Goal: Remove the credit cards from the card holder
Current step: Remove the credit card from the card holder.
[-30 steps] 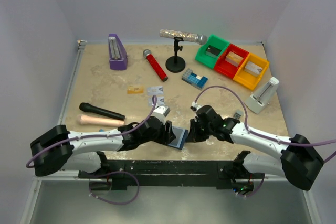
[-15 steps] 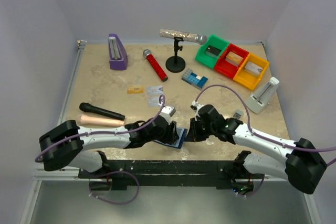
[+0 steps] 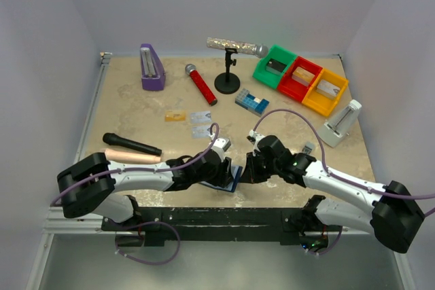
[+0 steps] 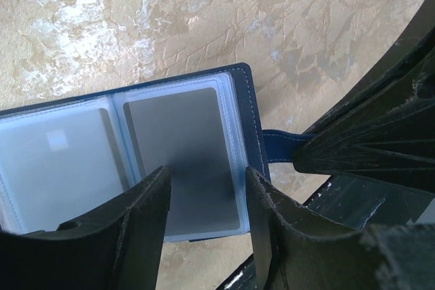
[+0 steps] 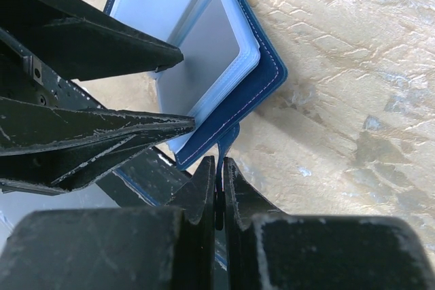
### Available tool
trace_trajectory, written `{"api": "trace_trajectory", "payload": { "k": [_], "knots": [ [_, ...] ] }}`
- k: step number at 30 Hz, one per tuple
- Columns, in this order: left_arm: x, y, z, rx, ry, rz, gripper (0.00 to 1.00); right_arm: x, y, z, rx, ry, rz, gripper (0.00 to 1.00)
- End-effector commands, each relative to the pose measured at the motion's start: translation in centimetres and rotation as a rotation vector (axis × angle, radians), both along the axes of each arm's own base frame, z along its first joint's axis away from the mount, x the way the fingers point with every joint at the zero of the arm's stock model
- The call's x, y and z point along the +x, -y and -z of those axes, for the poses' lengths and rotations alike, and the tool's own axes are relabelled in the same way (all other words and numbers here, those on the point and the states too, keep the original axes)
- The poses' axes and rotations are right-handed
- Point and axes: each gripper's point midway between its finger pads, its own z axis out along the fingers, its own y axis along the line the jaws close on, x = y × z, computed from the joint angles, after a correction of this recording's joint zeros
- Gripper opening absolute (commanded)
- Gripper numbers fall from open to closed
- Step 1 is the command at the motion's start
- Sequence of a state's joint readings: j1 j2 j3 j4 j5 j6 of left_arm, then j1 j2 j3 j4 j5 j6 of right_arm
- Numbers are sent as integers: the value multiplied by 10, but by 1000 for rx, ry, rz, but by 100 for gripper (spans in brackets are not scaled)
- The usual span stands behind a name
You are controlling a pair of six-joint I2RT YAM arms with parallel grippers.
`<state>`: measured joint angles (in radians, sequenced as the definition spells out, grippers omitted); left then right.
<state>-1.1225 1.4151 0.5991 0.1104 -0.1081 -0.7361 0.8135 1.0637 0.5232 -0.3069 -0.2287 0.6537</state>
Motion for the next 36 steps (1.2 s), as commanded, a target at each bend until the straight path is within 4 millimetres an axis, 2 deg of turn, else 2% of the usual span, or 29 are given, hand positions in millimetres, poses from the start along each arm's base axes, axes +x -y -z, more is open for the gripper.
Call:
{"api": "trace_trajectory", "payload": {
  "k": [1, 8, 24, 36],
  "knots": [
    [5, 10, -11, -14, 33, 7, 51, 2, -9, -17, 46, 37, -35, 0],
    [9, 1, -5, 21, 32, -28, 45, 1, -8, -16, 43, 36, -38, 0],
    [24, -20, -14, 64, 86, -117, 49, 0, -6, -16, 38, 42, -35, 0],
    [24, -37, -17, 87, 94, -141, 49, 0, -5, -14, 30, 36, -36, 0]
  ]
}}
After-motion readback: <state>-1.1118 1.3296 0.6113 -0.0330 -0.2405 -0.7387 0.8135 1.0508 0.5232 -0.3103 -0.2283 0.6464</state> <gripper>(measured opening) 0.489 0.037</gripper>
